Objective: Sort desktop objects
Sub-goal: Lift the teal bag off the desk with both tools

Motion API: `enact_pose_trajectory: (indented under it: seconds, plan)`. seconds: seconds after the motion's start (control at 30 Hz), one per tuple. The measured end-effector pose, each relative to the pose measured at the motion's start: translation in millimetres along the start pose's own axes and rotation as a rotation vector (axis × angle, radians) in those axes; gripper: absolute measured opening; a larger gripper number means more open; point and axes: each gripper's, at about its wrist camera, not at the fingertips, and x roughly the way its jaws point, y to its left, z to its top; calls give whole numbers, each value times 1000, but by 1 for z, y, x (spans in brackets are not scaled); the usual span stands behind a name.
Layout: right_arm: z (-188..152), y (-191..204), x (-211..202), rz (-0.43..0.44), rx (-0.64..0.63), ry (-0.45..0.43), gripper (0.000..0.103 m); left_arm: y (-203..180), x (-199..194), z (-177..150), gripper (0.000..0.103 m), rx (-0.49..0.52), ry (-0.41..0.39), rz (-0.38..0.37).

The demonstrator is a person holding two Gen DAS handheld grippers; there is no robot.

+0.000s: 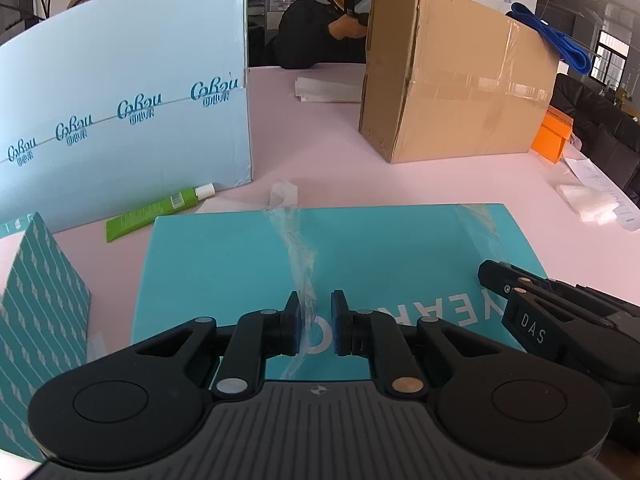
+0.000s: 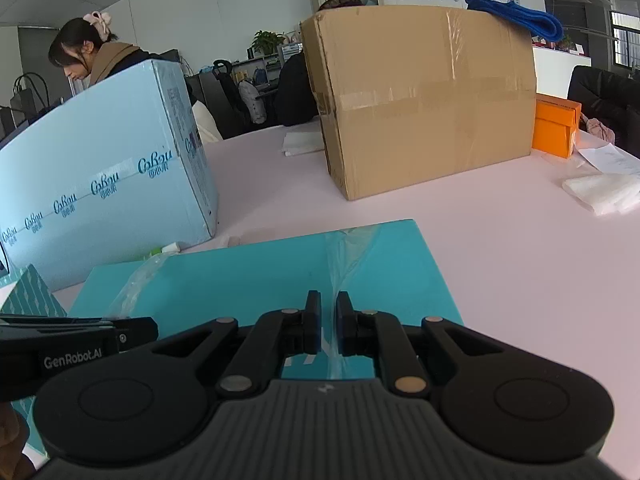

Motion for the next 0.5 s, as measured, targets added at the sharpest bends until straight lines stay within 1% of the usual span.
enact_pose_trajectory:
  seconds: [0.5]
  plan:
    - [9,2,-8,19,7,-35,13,-3,-15,10,10,4,-28,17]
